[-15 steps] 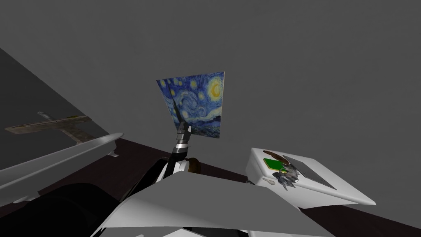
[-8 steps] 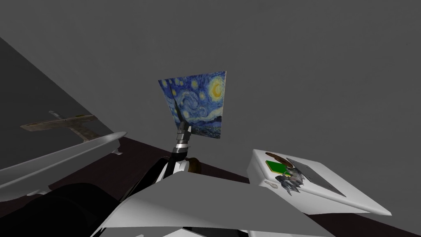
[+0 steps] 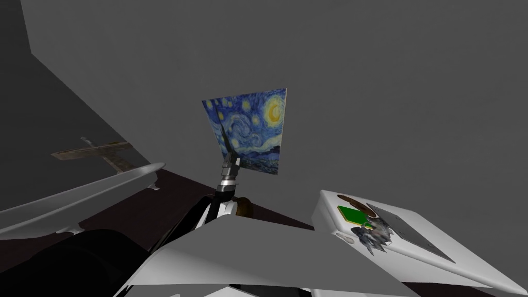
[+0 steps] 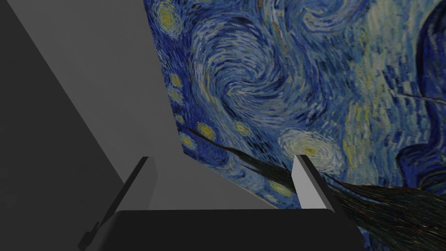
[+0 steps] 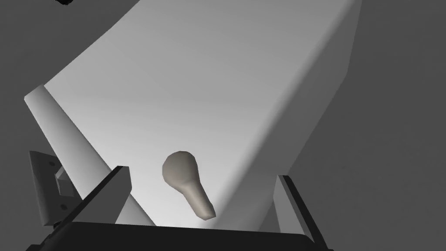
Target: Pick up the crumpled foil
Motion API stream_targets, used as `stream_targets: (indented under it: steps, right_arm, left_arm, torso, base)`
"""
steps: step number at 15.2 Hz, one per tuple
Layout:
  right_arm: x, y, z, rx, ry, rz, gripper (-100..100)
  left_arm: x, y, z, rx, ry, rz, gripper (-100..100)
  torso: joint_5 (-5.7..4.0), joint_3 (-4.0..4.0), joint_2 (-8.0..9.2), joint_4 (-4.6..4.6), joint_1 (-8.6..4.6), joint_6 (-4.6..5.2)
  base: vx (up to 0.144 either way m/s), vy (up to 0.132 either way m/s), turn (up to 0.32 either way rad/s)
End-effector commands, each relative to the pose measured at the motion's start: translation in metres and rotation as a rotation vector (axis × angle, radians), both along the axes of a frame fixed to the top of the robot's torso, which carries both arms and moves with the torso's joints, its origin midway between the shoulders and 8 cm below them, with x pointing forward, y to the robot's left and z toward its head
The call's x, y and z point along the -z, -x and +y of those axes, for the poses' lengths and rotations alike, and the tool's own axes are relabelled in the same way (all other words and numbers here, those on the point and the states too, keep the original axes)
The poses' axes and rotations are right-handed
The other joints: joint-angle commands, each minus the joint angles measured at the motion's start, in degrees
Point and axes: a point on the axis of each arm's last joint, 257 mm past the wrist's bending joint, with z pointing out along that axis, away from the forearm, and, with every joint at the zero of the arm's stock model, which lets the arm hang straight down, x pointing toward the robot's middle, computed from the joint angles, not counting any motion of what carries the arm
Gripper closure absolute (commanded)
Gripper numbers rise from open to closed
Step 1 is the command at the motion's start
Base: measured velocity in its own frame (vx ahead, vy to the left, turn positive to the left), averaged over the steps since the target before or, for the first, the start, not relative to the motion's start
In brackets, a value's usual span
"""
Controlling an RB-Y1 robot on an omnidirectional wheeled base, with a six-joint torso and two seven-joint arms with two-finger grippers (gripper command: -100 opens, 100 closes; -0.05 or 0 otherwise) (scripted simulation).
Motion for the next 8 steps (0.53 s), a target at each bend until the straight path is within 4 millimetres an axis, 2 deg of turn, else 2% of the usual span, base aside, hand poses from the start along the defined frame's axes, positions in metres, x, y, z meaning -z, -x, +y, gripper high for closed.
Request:
stream_targets:
  steps: [1, 8]
  right_arm:
    - [-0.006, 0.008, -0.009, 0.018, 0.052, 0.014, -100]
    - [-0.026, 0.033, -0.028, 0.013, 0.236, 0.067, -100]
  left_arm:
    - [0.000, 0.000, 0.000, 0.000, 0.000, 0.000, 0]
    - [0.000, 0.000, 0.000, 0.000, 0.000, 0.000, 0]
  torso:
    - [0.00, 0.00, 0.00, 0.00, 0.00, 0.00]
    - [-0.01, 0.00, -0.01, 0.00, -0.03, 0.00]
  base:
    - [0.012, -0.014, 0.037]
    - [0.016, -0.016, 0.050]
